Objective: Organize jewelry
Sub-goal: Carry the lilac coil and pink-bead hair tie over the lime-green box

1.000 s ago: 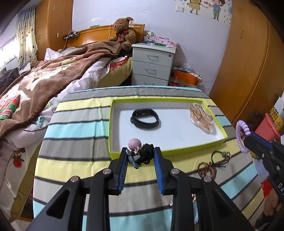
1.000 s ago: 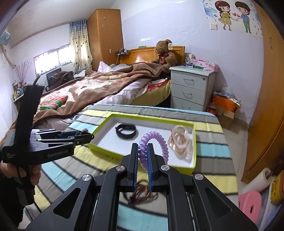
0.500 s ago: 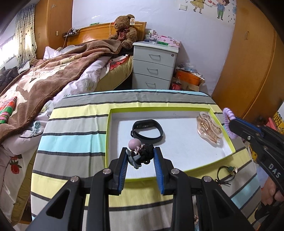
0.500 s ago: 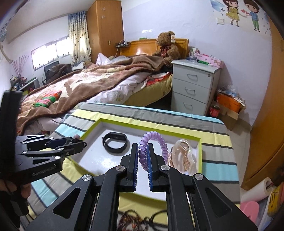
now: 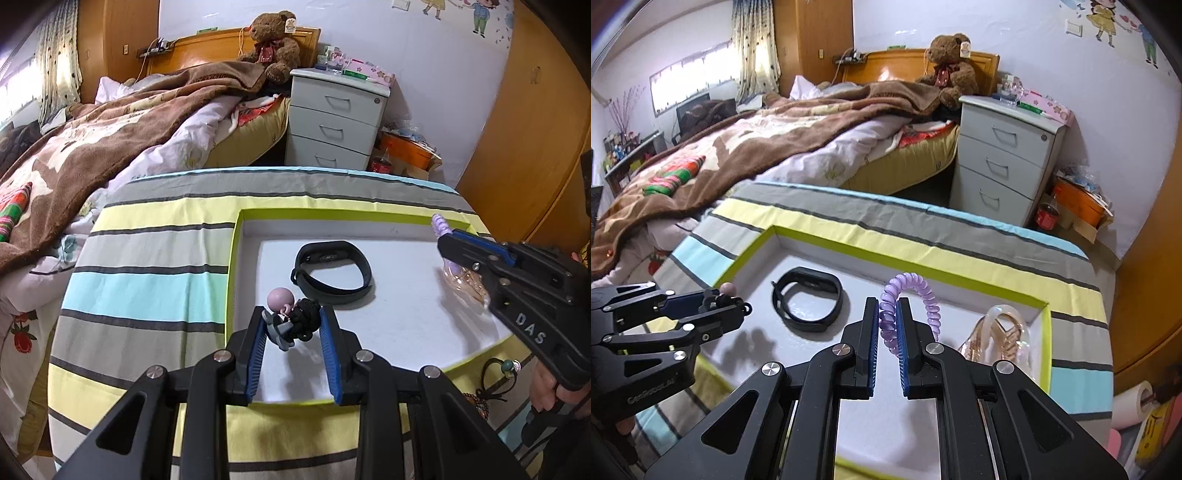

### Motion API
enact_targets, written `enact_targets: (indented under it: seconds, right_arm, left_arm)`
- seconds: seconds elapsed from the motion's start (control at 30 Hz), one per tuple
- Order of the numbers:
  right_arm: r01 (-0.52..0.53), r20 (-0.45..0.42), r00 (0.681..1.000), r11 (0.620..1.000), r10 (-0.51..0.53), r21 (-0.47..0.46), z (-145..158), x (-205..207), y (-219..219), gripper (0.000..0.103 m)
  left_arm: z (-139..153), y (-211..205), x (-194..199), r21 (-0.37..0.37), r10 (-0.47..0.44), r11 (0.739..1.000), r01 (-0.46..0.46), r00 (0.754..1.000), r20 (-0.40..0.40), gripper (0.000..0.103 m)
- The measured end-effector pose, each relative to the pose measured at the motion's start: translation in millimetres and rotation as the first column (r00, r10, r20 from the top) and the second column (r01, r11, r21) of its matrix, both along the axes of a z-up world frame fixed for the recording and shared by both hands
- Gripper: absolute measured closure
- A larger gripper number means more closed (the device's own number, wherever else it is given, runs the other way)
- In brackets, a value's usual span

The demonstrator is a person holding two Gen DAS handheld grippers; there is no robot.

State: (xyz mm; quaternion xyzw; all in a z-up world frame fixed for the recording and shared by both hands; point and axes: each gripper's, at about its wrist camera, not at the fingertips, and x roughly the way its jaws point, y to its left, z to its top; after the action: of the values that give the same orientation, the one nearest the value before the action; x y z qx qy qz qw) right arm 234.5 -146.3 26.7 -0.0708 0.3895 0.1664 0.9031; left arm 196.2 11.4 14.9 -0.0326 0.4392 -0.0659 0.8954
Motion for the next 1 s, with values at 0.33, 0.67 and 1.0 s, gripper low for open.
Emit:
enact_targets:
  seconds: [0.33,0.67,1.0]
  right_arm:
    - [-0.021,-0.049,0.999,0.999,0.019,-0.047,-16.7,18.1,15.3,0.093]
    - [-0.035,-0.080,0.996,0.996,0.028,-0.079,-27.5,26.1,21.0,0.093]
    - [-0.043,-0.099,0.994,0.995,0.035,-0.087,-34.0,29.5,24.4,0.093]
  left_arm:
    - [-12.1,-0.1,10.4,0.001,0.009,1.000,-0.009,1.000,-0.028,0.073]
    - [-19.8,-4.7,16.7,0.023,0.005,1.000,-0.004,0.999,-0.045,0.072]
    - [-22.1,-8.2,19.6,0.026,0.000,1.000,0.002,0.998,-0.056,0.072]
